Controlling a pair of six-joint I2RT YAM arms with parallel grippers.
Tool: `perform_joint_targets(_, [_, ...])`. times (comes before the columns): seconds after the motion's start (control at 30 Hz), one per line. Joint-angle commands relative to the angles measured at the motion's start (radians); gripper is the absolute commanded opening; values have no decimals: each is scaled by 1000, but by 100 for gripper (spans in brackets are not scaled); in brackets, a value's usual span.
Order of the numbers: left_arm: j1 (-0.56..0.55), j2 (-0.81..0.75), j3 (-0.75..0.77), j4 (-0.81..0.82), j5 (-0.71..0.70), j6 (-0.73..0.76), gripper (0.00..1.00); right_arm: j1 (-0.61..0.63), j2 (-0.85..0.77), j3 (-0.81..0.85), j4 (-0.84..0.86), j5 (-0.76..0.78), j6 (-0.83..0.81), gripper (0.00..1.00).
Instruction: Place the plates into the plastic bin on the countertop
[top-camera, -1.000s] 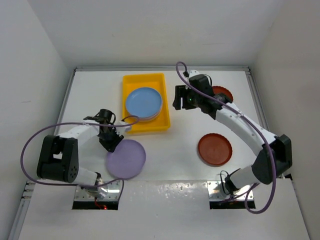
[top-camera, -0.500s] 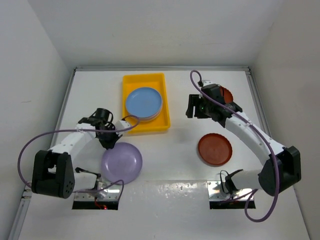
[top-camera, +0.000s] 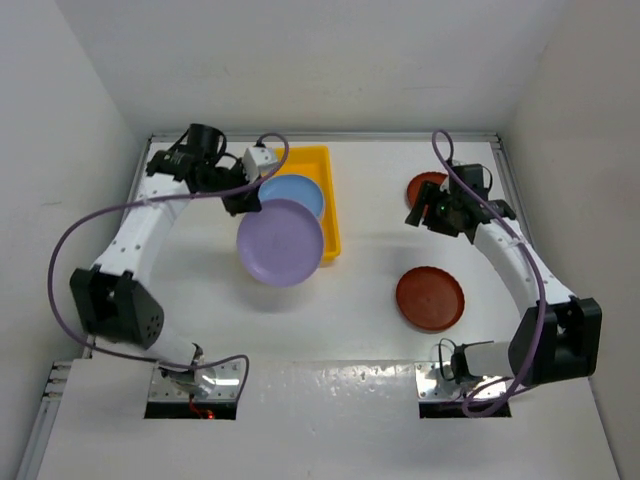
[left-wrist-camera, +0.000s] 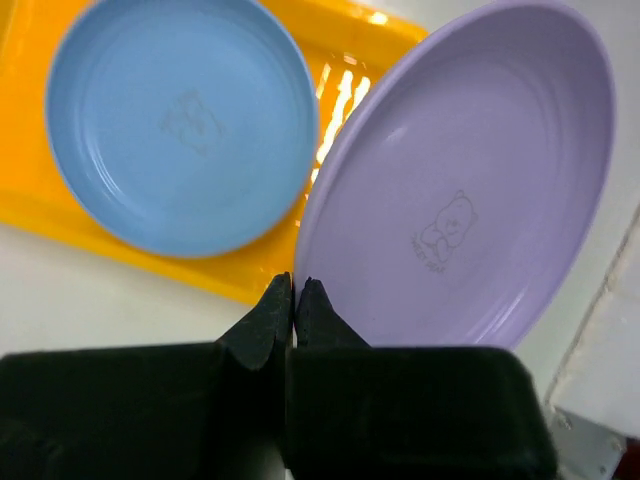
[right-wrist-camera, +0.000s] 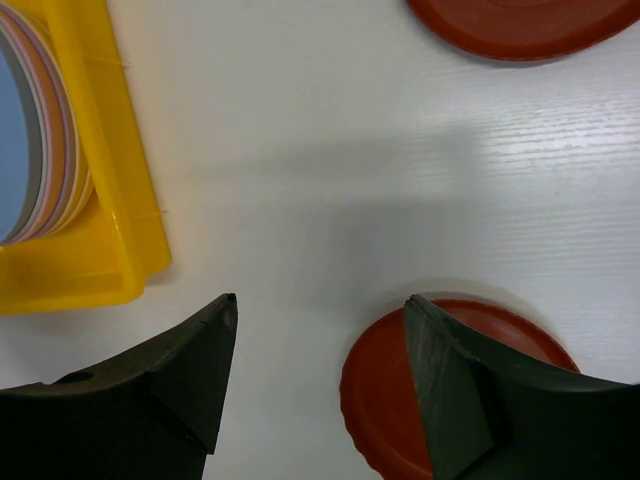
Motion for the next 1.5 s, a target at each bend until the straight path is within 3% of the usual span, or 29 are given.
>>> perform_joint_targets(0.0, [10, 151, 124, 78, 81, -129, 0, -48, 8, -12, -3, -51, 13, 67])
perform_joint_targets(0.17, [107, 365, 285, 284, -57, -454, 0, -124, 16, -29, -12, -50, 12, 67])
perform_joint_targets(0.2, [119, 406, 325, 284, -57, -480, 0, 90, 19, -34, -18, -56, 13, 67])
perform_joint_targets(0.23, [130, 476, 394, 284, -57, -503, 0, -180, 19, -35, -29, -59, 13, 67])
perform_joint_targets(0.27, [151, 504, 415, 284, -22, -534, 0, -190, 19, -46, -34, -62, 12, 67])
perform_joint_targets(0.63, [171, 633, 390, 284, 30, -547, 1, -292, -4, -132, -73, -59, 12, 66])
perform_joint_targets(0.97, [162, 655, 370, 274, -63, -527, 33, -382, 47, -214, -116, -21, 39, 75])
perform_joint_targets(1.23, [151, 635, 370, 256, -117, -507, 37, -384, 80, -271, -143, 128, 55, 75])
perform_joint_targets(1.37, [151, 595, 406, 247, -138, -497, 38, -385, 122, -331, -80, 130, 58, 70])
perform_joint_targets(1.47, [151, 552, 416, 247, -157, -476, 40, -375, 145, -369, -40, 139, 56, 61])
